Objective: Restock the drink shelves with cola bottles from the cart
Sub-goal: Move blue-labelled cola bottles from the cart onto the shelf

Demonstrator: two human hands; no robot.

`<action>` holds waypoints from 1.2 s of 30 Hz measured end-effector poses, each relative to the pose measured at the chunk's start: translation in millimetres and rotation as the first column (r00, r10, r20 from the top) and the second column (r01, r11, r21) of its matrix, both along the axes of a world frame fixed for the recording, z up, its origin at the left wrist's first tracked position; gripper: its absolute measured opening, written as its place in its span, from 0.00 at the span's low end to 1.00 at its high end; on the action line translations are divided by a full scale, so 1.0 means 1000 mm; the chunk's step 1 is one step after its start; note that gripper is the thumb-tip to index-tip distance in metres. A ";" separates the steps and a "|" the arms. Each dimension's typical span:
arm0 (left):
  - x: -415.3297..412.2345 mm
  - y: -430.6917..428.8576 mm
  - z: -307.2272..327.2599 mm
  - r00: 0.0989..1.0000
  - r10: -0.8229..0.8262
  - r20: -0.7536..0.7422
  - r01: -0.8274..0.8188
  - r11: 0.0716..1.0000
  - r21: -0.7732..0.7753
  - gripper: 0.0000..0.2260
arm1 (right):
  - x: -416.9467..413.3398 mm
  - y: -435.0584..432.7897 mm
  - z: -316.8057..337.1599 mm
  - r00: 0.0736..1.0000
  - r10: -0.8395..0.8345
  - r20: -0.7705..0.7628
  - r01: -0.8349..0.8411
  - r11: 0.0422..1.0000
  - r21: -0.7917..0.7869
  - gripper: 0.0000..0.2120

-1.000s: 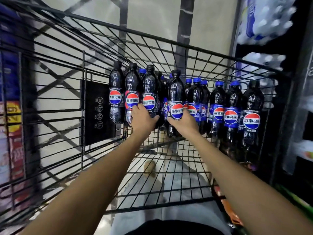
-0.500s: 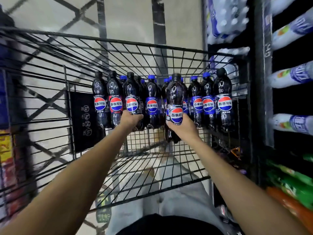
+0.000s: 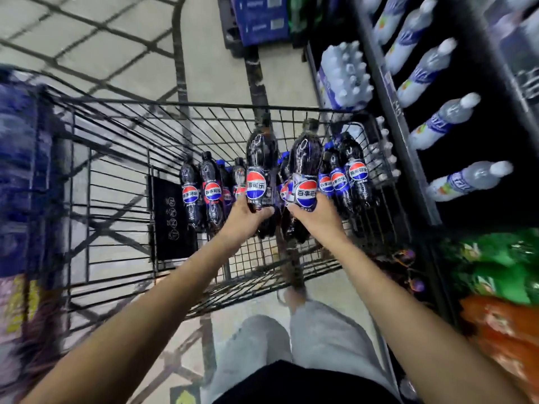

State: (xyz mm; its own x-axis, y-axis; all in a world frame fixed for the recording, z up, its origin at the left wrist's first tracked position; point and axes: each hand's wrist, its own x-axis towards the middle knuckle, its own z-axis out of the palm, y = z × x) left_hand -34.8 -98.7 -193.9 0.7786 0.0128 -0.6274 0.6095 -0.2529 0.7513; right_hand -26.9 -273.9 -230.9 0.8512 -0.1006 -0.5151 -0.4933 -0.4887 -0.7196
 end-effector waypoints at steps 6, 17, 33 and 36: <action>-0.058 -0.016 0.050 0.978 -0.058 0.198 0.071 0.996 -0.061 0.21 | -0.067 -0.008 0.058 0.980 -0.051 0.193 0.063 0.997 -0.053 0.17; -0.206 -0.088 0.115 0.868 -0.306 0.390 0.379 0.917 -0.124 0.23 | -0.259 -0.075 0.141 0.903 -0.251 0.350 0.314 0.940 -0.134 0.21; -0.414 -0.269 0.128 0.608 -0.684 0.403 0.769 0.633 -0.085 0.17 | -0.541 -0.212 0.156 0.687 -0.642 0.341 0.709 0.696 -0.119 0.21; -0.469 -0.304 0.124 0.574 -0.716 0.396 0.798 0.598 -0.074 0.16 | -0.604 -0.240 0.155 0.649 -0.687 0.327 0.749 0.652 -0.119 0.21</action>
State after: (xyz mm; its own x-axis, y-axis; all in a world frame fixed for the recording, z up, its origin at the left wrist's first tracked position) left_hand -504.0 -403.2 -70.3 0.5726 -0.7753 -0.2666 0.0103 -0.3184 0.9479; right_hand -631.2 -513.9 -76.2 0.5452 -0.8158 -0.1929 -0.5917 -0.2116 -0.7779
